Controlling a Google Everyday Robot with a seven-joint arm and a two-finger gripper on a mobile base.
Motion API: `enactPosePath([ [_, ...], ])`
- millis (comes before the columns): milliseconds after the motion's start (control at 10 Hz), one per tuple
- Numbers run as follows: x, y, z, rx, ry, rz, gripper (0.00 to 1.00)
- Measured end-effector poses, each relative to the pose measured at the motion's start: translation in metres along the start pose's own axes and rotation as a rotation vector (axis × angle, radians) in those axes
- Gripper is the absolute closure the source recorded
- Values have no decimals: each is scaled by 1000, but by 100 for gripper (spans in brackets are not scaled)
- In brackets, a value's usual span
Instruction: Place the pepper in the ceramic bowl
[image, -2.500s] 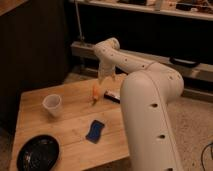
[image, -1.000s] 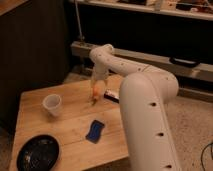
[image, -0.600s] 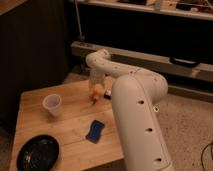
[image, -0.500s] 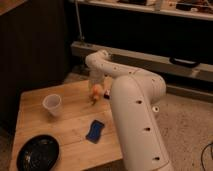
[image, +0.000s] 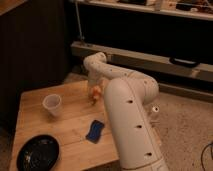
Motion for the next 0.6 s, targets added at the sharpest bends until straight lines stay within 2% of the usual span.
enactPosePath([
  [400, -11, -5, 16, -14, -50, -23, 40],
  [500, -13, -7, 19, -18, -62, -26, 43],
  [600, -14, -6, 20, -19, -66, -27, 50],
])
